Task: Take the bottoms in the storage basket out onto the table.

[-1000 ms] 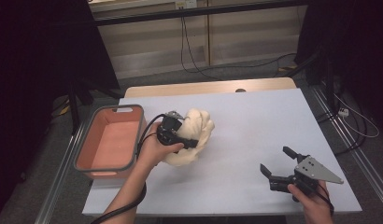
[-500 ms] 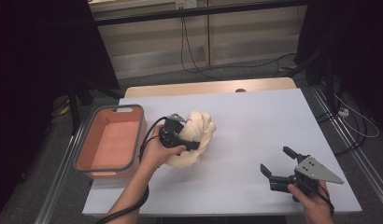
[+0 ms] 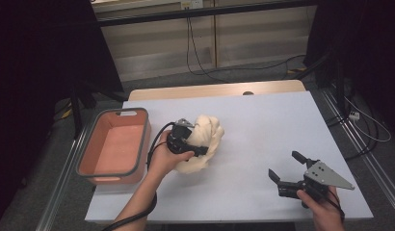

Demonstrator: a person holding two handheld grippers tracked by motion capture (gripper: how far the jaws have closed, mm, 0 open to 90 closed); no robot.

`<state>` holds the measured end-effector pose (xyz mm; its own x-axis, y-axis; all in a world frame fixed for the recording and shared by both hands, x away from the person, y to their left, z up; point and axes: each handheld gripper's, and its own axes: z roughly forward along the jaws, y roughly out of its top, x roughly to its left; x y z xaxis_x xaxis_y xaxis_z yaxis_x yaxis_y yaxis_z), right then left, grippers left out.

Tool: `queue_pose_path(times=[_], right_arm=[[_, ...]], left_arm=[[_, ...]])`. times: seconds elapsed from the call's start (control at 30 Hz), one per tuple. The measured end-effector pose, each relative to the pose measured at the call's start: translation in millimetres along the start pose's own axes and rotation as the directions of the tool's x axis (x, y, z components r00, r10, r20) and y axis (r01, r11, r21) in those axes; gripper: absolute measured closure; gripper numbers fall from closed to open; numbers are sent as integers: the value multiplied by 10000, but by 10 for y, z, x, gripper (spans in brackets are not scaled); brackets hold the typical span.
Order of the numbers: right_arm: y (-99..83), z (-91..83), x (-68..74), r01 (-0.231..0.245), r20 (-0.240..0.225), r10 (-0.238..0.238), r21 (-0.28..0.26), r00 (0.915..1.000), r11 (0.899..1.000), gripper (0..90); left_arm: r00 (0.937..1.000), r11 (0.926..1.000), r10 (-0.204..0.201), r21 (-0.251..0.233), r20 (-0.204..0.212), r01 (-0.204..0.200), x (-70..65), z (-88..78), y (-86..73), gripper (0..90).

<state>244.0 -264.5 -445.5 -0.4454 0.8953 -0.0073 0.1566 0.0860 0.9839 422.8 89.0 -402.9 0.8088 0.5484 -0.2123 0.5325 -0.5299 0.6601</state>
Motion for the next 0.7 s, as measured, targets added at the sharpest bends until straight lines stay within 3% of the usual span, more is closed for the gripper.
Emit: queue_pose_path(times=[0.7], right_arm=[[-1, 1, 6, 4, -58, -4, 2, 10000, 10000, 20]], left_arm=[[9998, 9998, -75, -199, -186, 72, 3, 88, -40, 435]])
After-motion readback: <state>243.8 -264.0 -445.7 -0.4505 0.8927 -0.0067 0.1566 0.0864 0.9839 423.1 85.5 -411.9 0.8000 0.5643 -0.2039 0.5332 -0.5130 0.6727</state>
